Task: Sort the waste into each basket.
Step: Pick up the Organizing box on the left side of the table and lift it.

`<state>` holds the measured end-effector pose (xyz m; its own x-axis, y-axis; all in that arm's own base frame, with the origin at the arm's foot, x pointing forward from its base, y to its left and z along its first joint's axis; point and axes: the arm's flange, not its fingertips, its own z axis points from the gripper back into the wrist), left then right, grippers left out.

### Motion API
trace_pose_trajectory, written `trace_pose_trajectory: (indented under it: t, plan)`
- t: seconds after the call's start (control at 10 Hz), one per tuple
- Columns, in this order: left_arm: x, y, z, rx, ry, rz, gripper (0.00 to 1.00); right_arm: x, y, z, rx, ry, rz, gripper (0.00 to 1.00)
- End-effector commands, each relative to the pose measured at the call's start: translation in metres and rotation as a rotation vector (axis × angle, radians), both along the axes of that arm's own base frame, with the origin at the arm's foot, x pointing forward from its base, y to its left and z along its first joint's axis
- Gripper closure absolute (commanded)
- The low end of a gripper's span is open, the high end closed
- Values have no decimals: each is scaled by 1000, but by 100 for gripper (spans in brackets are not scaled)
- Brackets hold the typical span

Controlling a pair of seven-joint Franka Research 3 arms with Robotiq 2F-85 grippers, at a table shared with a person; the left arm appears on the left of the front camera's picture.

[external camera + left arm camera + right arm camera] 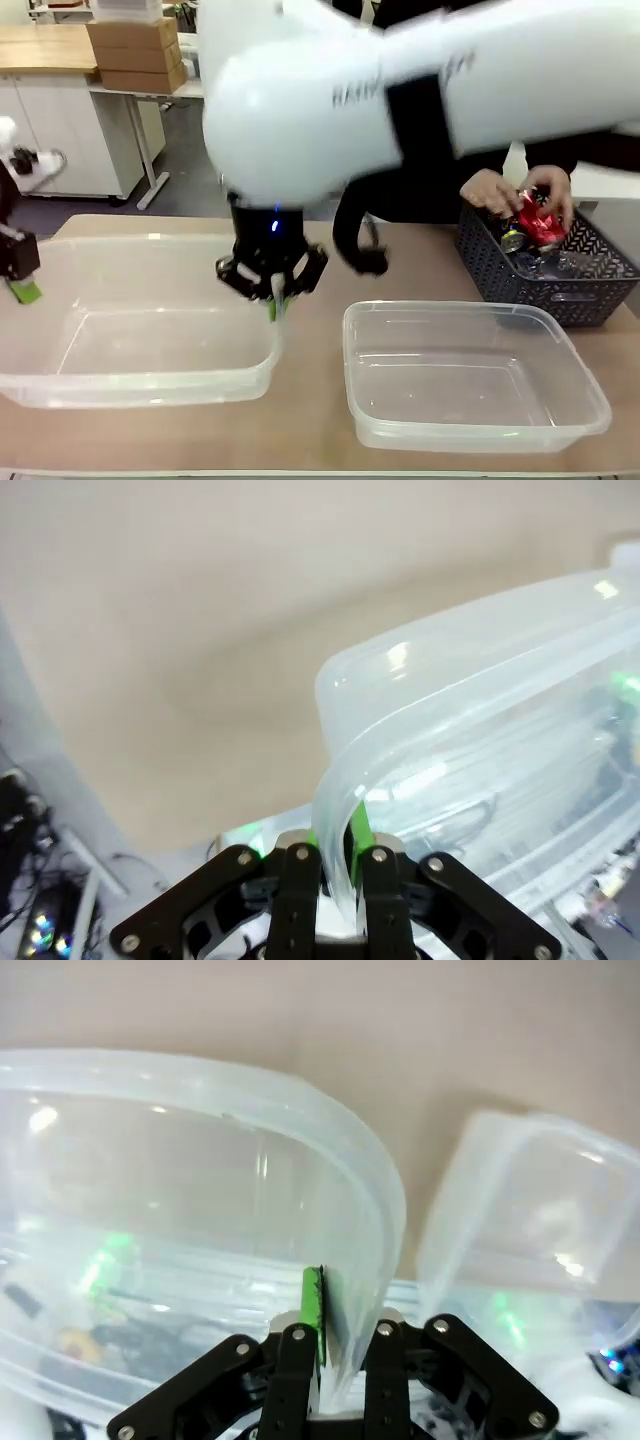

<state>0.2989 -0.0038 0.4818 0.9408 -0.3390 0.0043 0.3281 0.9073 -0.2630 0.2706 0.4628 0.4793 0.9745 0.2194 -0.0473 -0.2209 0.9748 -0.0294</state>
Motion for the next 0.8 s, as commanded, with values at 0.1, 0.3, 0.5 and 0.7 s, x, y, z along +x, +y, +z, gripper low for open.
trace_pose_trajectory:
  t: [0.1,0.3,0.5,0.7]
  plan:
    - [39,-37,60,-61,-91,-33,100,5,-45,23,-14,108,73,100]
    - [0,-17,27,-3,-40,-6,100,5,-29,35,-6,54,17,99]
    - [0,-17,27,-3,-40,-6,100,5,-29,35,-6,54,17,99]
    - [16,-50,32,-82,12,39,93,13,-55,28,45,95,7,94]
